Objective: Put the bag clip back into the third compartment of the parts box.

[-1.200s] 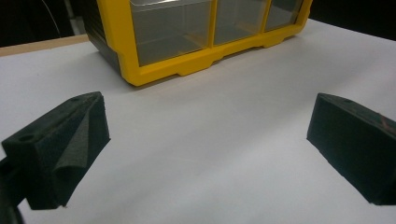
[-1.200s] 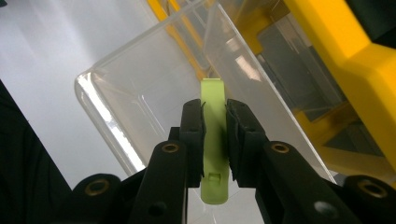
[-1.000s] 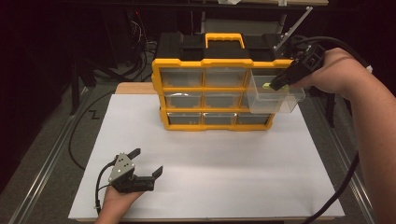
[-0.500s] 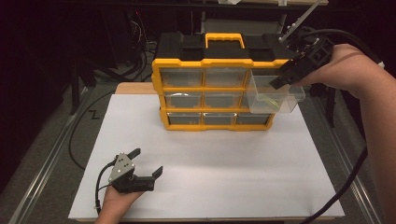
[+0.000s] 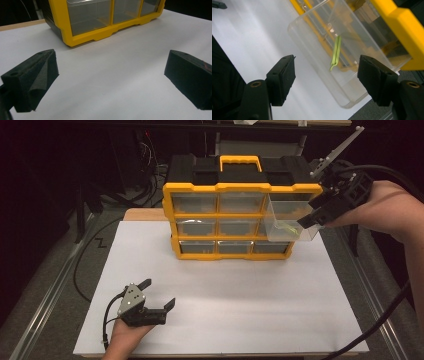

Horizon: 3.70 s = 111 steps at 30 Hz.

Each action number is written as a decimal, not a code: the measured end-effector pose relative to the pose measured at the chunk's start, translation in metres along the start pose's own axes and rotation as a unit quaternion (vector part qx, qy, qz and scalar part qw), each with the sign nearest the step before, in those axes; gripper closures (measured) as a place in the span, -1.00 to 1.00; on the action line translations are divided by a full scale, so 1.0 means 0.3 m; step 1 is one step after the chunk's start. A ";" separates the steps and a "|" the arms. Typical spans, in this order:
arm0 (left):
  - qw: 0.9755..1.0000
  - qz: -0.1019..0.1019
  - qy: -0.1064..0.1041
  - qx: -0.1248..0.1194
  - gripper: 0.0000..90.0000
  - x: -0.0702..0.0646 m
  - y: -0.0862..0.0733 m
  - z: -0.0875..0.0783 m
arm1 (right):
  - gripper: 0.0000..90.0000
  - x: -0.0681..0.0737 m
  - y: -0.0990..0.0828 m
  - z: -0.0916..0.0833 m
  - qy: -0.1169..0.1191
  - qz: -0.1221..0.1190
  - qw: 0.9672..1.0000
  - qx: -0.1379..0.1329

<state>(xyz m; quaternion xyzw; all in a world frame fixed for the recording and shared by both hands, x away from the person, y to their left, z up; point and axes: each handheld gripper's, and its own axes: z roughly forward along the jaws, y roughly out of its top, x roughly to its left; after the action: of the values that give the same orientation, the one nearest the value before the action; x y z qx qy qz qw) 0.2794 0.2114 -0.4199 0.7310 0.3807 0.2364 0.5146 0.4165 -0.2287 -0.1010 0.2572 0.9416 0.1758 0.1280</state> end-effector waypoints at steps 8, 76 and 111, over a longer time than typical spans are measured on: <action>1.000 -0.001 0.001 0.000 -0.99 0.000 0.000 -0.002 | -0.34 0.027 -0.056 -0.025 0.000 0.001 1.000 0.002; 1.000 -0.009 0.002 -0.008 -0.99 0.010 0.001 -0.016 | -1.00 0.284 -0.394 0.910 0.061 0.032 0.995 0.067; 1.000 -0.019 0.014 -0.006 -0.99 0.023 -0.004 -0.005 | -1.00 0.322 -0.650 0.820 -0.002 0.213 0.896 -0.389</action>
<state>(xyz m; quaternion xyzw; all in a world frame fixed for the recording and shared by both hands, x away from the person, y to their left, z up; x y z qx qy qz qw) 0.2819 0.2180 -0.4208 0.7169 0.4006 0.2394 0.5179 0.3317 -0.2694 -0.4156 0.3817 0.7202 0.5509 0.1793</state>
